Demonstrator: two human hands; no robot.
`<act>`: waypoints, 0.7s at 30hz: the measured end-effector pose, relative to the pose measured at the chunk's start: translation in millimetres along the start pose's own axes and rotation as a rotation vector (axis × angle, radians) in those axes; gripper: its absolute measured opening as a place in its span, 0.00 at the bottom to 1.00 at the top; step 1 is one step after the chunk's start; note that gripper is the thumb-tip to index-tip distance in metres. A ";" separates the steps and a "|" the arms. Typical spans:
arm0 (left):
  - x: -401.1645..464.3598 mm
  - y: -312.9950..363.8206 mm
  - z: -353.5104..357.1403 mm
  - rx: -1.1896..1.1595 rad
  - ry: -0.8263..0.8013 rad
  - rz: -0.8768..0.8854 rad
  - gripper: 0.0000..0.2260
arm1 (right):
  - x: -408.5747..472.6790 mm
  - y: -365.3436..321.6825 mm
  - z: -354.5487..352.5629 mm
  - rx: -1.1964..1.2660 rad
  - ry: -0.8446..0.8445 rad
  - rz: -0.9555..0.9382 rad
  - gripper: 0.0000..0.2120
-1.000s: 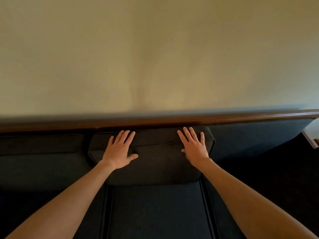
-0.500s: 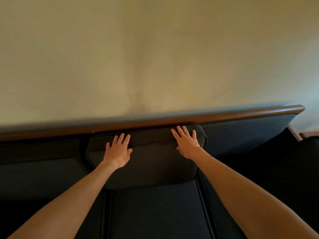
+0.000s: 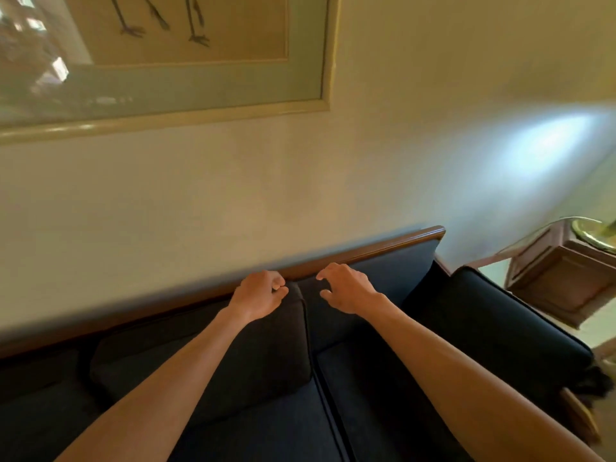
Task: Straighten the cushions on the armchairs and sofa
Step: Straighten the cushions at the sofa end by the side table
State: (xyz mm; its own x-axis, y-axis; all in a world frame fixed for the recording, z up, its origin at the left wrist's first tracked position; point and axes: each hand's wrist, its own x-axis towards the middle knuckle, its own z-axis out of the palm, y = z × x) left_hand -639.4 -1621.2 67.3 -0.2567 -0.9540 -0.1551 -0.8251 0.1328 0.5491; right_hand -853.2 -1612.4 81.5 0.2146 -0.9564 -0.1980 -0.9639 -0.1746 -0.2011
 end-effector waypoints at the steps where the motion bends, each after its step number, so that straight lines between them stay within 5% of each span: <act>1: 8.2 25.0 6.0 -0.003 -0.001 0.035 0.11 | -11.4 20.8 -9.7 0.011 0.031 0.019 0.21; 10: 79.1 267.4 128.4 0.059 -0.050 0.179 0.07 | -117.3 296.1 -40.4 0.106 0.139 0.208 0.19; 21: 152.2 473.4 338.3 0.216 -0.291 0.365 0.11 | -216.8 548.5 46.3 0.425 0.295 0.597 0.28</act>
State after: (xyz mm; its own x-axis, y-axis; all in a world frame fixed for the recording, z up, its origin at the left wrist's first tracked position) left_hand -1239.4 -1612.5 25.8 -0.6516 -0.7247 -0.2240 -0.7329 0.5252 0.4325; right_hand -1421.1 -1490.0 -30.3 -0.4282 -0.8932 -0.1372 -0.7475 0.4354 -0.5017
